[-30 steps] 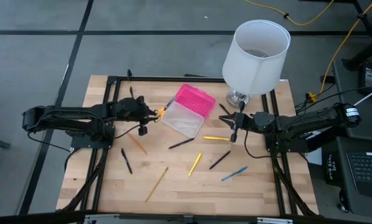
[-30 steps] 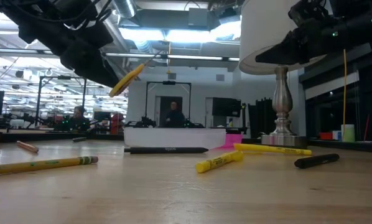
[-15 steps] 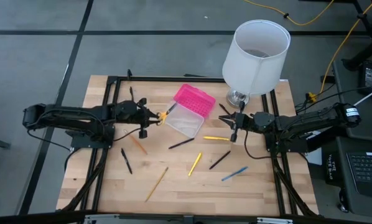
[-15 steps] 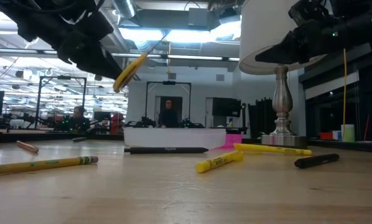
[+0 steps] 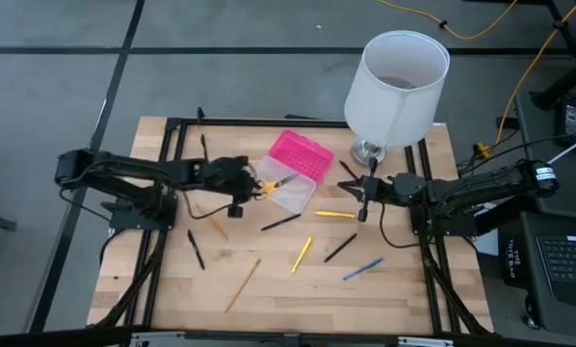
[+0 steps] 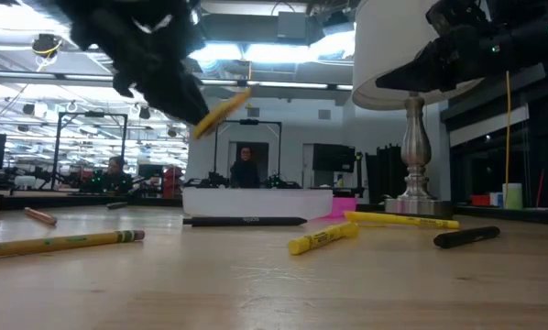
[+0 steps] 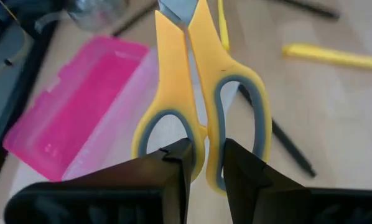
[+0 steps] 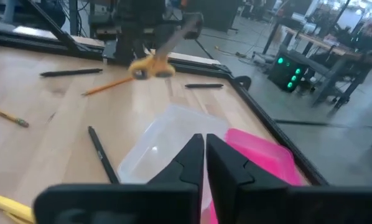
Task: Pick & place school supplies into a supply box
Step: Put the yellow scissors into the pink supply box
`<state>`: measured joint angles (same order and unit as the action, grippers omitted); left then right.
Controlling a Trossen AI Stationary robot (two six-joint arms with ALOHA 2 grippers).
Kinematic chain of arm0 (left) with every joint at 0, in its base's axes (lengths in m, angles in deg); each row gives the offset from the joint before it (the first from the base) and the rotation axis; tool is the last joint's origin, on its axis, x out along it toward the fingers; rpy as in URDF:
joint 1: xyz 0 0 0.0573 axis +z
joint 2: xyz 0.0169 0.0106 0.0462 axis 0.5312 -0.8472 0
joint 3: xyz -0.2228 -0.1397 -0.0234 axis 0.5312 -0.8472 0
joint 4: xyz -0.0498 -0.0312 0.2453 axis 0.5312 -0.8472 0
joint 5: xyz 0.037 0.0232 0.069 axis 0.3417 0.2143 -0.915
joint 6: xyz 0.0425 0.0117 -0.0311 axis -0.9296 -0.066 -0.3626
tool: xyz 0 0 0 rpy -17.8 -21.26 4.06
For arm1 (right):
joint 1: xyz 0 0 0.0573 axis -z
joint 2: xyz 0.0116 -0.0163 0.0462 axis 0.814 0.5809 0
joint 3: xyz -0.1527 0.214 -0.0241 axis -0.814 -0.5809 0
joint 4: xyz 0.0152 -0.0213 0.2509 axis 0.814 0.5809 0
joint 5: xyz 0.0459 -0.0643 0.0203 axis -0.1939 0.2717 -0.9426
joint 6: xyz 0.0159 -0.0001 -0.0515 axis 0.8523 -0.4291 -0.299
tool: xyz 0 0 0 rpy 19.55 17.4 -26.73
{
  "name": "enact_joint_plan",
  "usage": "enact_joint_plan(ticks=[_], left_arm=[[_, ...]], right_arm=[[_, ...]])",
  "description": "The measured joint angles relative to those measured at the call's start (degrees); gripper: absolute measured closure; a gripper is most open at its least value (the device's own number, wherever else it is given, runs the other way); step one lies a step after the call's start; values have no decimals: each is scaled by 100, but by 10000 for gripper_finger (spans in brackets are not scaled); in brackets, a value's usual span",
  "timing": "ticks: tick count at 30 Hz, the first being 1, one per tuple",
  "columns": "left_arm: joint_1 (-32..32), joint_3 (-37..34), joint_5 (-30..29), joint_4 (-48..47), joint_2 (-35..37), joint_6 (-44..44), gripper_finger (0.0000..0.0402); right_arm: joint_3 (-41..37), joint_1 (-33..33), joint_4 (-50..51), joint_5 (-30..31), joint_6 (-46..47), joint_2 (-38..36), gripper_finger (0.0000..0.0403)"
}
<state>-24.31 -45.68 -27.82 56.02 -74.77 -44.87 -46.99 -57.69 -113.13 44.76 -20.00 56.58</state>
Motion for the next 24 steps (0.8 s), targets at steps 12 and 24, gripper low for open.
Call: enact_joint_plan(ticks=[12, 24], left_arm=[[448, 1775, 65, -2096, -1298, -1264, 345], [1009, 1905, 609, -2159, -1822, -1408, 345]], right_arm=[[0, 1, 44, -2, 140, 2, 398], [0, 2, 68, -2, 140, 2, 374]])
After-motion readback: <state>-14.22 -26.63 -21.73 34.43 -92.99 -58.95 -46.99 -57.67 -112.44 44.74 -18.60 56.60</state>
